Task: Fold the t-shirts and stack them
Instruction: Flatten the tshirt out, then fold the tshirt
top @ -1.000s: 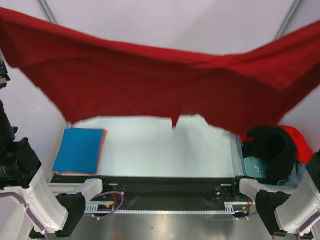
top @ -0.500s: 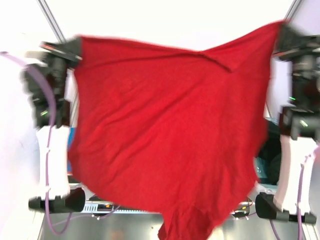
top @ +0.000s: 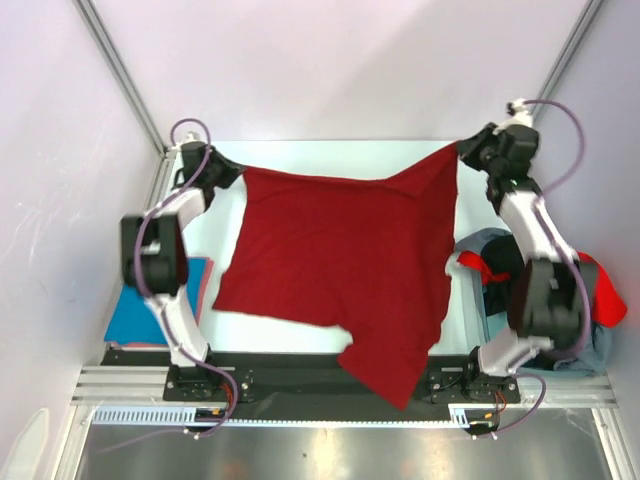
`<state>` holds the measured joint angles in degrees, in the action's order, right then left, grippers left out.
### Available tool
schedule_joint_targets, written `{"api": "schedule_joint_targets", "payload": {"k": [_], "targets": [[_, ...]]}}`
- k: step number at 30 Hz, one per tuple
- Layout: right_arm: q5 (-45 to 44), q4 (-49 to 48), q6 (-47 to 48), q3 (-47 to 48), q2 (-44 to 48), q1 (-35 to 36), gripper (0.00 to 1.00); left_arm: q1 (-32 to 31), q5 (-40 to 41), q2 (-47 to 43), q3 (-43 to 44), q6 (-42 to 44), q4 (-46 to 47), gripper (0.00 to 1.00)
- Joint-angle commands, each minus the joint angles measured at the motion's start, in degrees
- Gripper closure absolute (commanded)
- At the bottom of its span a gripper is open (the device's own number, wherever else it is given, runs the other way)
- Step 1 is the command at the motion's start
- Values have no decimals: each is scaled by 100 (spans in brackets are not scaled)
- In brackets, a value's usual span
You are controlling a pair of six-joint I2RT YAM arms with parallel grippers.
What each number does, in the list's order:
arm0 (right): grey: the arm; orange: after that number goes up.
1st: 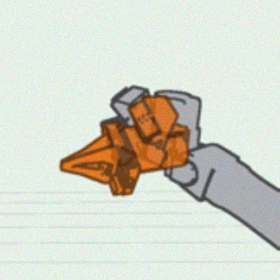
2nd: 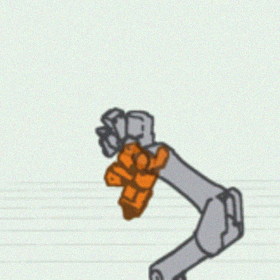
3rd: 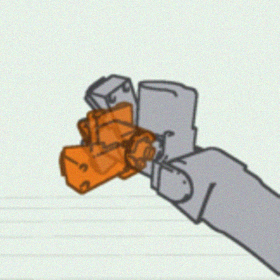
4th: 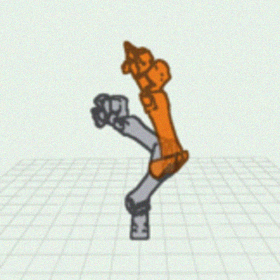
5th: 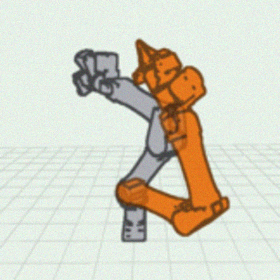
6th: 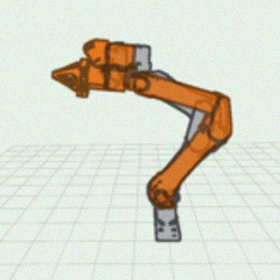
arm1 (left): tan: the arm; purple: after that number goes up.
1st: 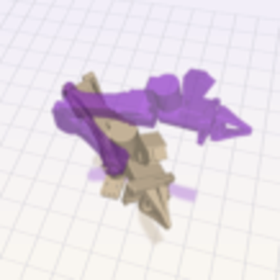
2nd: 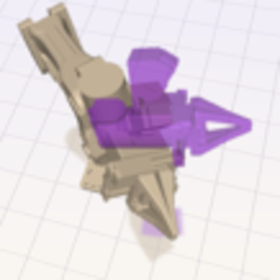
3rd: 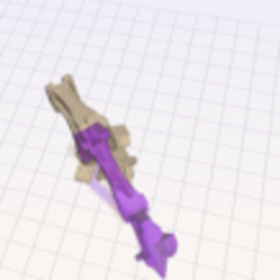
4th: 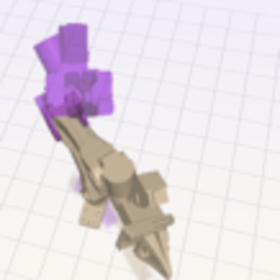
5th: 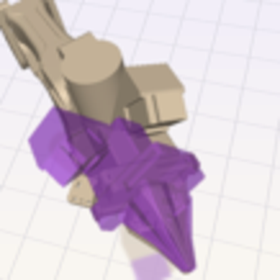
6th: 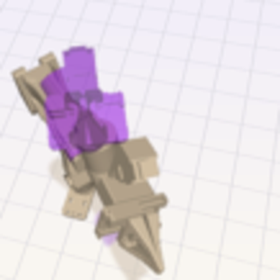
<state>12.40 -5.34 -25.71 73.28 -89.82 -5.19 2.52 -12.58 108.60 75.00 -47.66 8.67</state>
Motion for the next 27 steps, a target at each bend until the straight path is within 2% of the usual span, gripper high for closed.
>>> {"api": "schedule_joint_targets", "payload": {"k": [1, 5, 8, 16, 22, 24, 27], "targets": [[490, -248, 111, 896, -938, 1, 100, -6, -376, 959, 1207, 11, 409, 100], [737, 261, 198, 1724, -1906, 53, 100, -6, -621, 1892, 2551, 186, -101, 100], [808, 517, 120, 2049, -2232, 53, 100, 20, -676, 2253, 2993, 353, -444, 100], [974, 842, -144, 3077, -3145, 106, 100, 468, -570, 2288, 2932, 283, -462, 100], [904, 1447, -311, 4606, -3998, 273, 100, 600, -965, 2938, 3854, 65, -822, 100], [922, 1694, -416, 4871, -4201, 282, 100, 591, -1149, 3227, 4258, -41, -1051, 100], [843, 2028, -548, 5048, -4123, 291, 100, 547, -1370, 3273, 4392, -156, -1191, 100]]}}
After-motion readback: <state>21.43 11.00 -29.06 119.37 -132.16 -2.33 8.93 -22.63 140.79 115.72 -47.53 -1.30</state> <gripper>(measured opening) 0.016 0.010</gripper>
